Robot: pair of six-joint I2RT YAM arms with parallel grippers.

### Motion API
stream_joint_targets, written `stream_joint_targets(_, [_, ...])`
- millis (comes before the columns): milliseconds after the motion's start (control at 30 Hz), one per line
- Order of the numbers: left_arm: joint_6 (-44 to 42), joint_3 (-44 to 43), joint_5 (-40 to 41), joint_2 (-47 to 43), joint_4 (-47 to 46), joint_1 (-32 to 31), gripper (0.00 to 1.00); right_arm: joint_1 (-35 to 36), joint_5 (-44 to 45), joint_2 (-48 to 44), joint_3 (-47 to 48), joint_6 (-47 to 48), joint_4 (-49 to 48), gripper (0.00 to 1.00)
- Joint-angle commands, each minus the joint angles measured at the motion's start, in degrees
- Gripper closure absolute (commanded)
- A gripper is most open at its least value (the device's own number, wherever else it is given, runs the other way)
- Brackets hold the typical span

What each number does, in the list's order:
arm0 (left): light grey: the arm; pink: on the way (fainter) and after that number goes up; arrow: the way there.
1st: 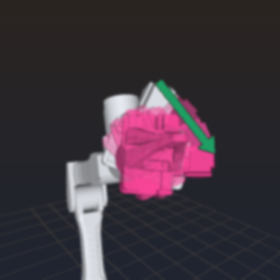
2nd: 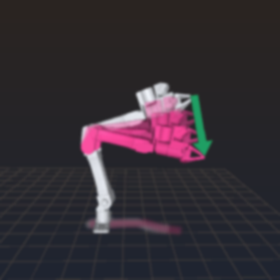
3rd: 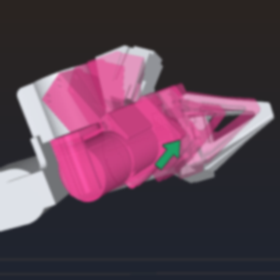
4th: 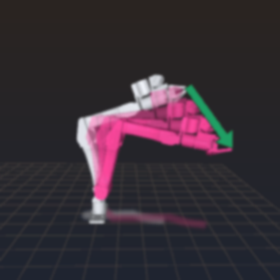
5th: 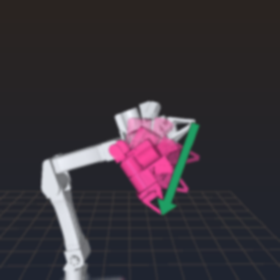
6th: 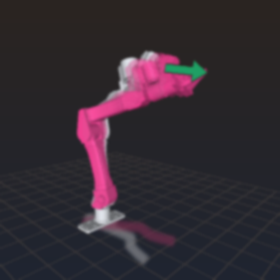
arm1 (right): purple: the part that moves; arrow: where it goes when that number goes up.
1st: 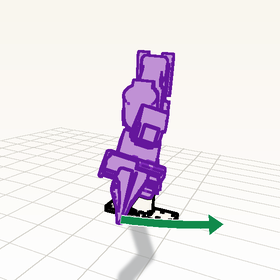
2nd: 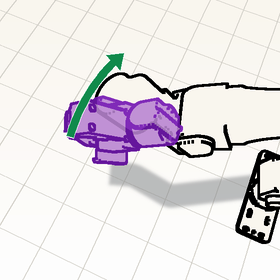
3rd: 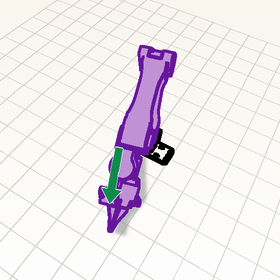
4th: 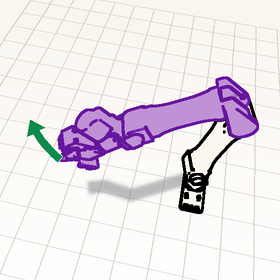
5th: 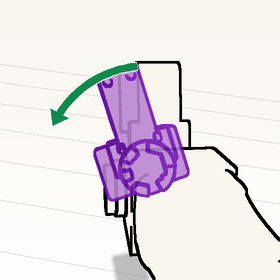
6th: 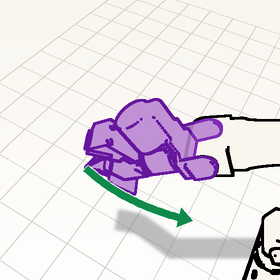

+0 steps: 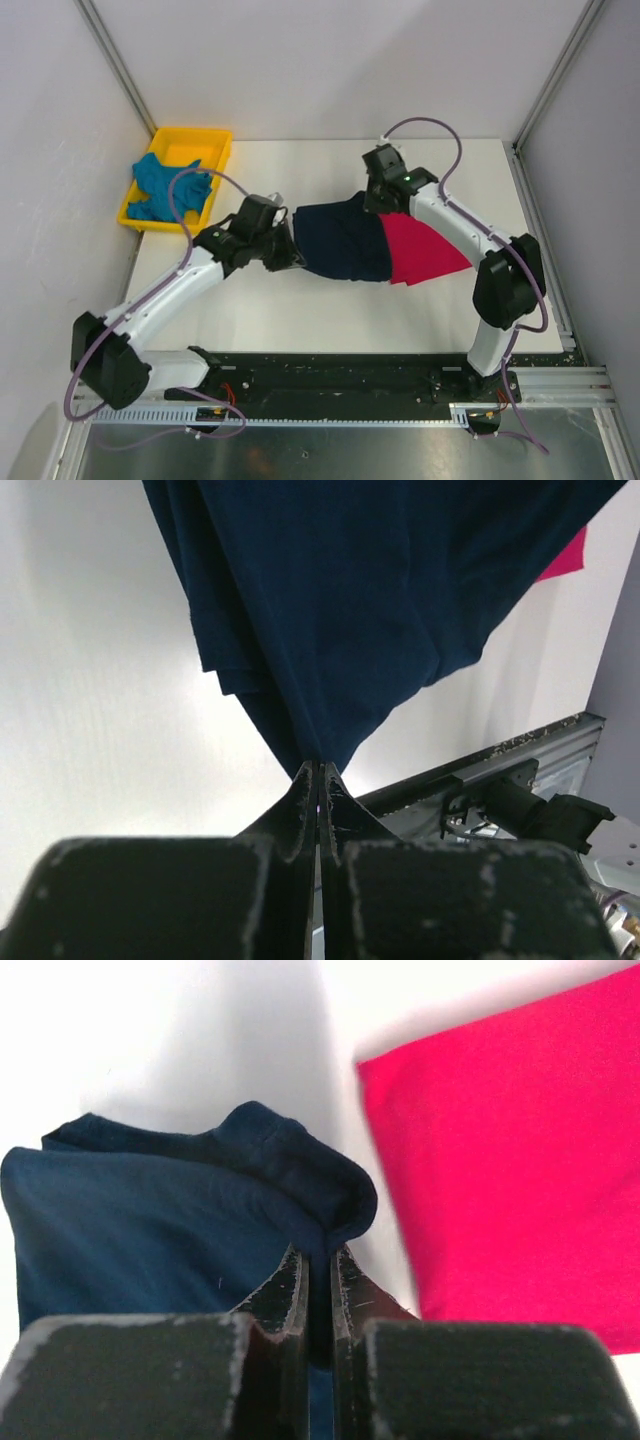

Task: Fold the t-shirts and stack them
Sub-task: Put the neatly folded tshirt into the corner of the board with both arms

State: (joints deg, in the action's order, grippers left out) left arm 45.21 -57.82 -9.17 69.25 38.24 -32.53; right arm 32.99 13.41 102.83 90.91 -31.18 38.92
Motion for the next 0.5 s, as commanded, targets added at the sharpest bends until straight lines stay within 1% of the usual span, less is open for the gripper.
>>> stream_joint_targets(0, [2.3, -7.8, 1.6, 5.6, -3.0, -4.0, 1.0, -5.1, -0.7, -3.6, 3.6, 4.2, -0.5, 1.0])
stream_joint_targets(233, [3.3, -20.5, 2.4, 18.6, -4.1, -9.1, 1.0, -13.4, -3.0, -3.6, 4.8, 7.5, -0.7, 1.0])
stream_joint_targets(467, [3.6, -33.7, 0.9, 31.5, -4.3, -12.1, 1.0, -20.1, -5.3, -0.7, 9.0, 9.4, 0.2, 1.0])
